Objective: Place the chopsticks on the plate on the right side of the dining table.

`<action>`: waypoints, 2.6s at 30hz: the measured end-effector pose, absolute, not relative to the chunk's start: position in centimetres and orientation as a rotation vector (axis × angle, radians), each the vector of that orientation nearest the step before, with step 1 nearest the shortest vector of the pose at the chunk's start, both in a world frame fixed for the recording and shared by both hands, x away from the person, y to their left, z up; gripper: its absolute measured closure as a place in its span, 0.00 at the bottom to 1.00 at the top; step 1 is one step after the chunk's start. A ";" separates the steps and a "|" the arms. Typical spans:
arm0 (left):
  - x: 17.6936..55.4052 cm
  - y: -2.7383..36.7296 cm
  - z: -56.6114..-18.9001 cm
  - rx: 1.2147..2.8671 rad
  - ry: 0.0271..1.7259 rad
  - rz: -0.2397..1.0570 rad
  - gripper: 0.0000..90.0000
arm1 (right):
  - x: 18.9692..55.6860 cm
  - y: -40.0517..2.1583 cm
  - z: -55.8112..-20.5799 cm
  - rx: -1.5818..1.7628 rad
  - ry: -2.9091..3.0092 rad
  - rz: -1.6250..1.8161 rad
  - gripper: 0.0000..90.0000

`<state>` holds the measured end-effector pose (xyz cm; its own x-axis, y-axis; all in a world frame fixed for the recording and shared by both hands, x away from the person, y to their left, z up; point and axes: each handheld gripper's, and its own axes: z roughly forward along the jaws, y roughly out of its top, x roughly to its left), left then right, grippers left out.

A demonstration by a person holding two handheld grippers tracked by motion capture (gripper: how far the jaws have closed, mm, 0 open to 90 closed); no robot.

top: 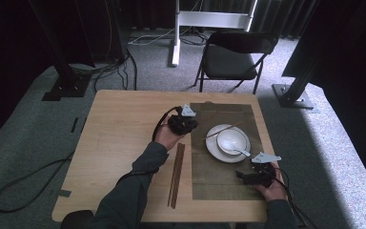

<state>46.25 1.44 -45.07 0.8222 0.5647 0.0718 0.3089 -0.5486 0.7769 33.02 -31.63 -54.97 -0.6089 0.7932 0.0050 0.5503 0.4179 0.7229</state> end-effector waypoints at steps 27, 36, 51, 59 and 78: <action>47.4 -1.6 -44.1 2.206 0.571 0.385 0.94 | 33.0 -31.6 -55.0 1.159 2.340 1.004 0.14; 47.7 -2.5 -43.9 2.203 0.542 0.373 0.94 | 33.0 -31.6 -55.0 1.158 2.339 1.005 0.14; 48.2 -3.9 -44.7 2.211 0.529 0.345 0.94 | 33.0 -31.6 -55.0 1.158 2.340 1.005 0.14; 48.7 -4.8 -45.8 2.243 0.541 0.326 0.94 | 33.0 -31.6 -55.0 1.158 2.340 1.005 0.14; 49.0 -6.7 -47.9 2.275 0.542 0.288 0.94 | 33.0 -31.6 -55.0 1.158 2.337 1.005 0.14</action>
